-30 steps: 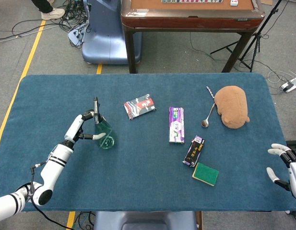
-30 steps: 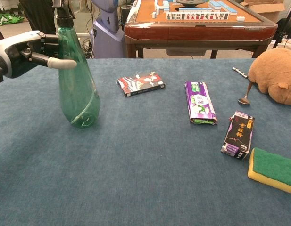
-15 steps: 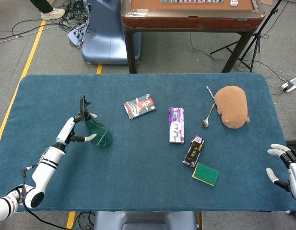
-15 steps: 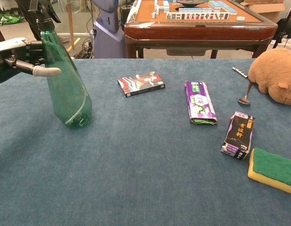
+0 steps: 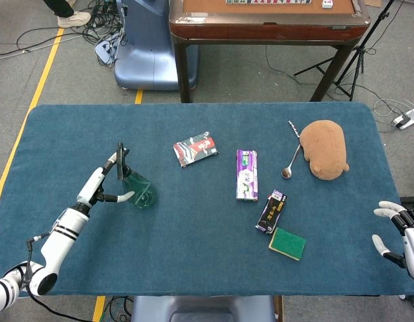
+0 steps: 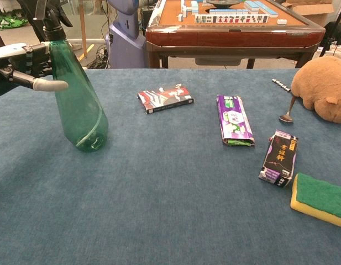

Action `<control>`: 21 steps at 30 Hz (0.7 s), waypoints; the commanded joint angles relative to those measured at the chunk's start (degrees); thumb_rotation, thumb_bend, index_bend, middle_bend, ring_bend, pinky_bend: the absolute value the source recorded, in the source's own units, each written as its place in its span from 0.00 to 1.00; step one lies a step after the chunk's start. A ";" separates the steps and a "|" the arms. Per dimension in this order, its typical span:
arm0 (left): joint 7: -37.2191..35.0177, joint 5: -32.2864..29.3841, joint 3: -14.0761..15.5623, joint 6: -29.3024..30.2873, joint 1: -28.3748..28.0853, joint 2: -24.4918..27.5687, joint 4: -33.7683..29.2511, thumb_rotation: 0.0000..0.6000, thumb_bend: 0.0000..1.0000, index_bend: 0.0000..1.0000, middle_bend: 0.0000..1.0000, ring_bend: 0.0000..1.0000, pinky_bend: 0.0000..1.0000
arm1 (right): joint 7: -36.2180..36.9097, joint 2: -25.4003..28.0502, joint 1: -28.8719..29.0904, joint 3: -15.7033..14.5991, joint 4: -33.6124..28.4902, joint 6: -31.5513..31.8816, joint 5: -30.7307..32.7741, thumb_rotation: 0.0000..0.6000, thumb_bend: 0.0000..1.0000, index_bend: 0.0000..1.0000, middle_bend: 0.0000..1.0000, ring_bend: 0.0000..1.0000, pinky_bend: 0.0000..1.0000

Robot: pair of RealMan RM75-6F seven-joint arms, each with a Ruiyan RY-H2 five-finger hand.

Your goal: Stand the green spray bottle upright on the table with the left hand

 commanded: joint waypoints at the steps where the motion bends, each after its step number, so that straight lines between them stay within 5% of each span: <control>1: 0.16 0.23 0.17 0.03 0.16 0.21 -0.45 1.00 0.22 0.00 0.02 0.00 0.00 | 0.09 -0.05 0.00 -0.01 0.09 -0.04 0.01 1.00 0.26 0.35 0.28 0.21 0.29; 10: 0.43 1.57 0.64 1.95 1.48 1.58 -2.22 1.00 0.22 0.00 0.01 0.00 0.00 | 0.35 -0.25 0.14 0.04 0.45 -0.27 0.07 1.00 0.26 0.35 0.28 0.21 0.29; 21: 11.14 1.65 1.79 11.57 7.87 4.78 -4.27 1.00 0.22 0.00 0.01 0.00 0.00 | 1.26 -0.75 0.74 0.41 1.56 -1.32 0.87 1.00 0.26 0.35 0.28 0.21 0.29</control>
